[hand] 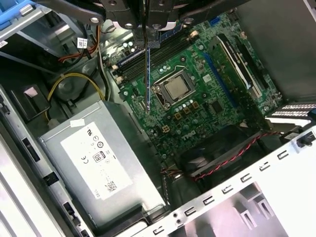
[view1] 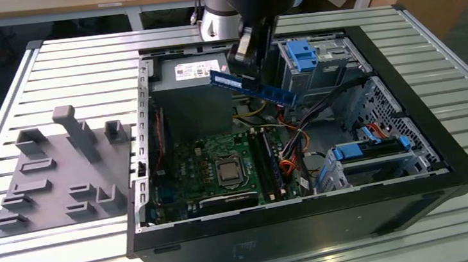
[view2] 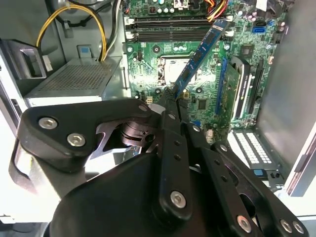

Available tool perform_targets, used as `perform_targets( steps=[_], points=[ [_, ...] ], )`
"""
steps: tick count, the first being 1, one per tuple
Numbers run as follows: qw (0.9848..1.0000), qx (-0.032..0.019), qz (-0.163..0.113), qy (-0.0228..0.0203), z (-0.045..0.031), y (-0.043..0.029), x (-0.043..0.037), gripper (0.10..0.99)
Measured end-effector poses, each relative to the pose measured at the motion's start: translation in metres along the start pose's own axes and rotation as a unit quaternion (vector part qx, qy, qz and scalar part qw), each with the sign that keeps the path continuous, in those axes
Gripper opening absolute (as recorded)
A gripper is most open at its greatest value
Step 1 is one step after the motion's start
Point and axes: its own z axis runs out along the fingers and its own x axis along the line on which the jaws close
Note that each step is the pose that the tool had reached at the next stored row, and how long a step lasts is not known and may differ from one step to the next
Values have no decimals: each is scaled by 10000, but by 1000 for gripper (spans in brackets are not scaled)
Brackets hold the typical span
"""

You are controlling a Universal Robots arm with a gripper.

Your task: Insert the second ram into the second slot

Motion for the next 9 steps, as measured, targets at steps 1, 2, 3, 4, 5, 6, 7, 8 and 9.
perform_targets(
  steps=[1,2,3,4,5,6,7,8,9],
  points=[
    [10000,0,31,-1,0,0,0,133],
    [10000,-1,63,-3,0,0,0,133],
    [10000,-1,97,-4,0,0,0,133],
    [9999,-1,129,-5,0,0,0,133],
    [9999,-2,161,-6,0,0,0,133],
    [9998,-2,194,-8,0,0,0,133],
    [9997,-2,227,-9,0,0,0,133],
    [9997,-3,260,-10,0,0,0,133],
    [9996,-3,293,-11,0,0,0,133]
  ],
)
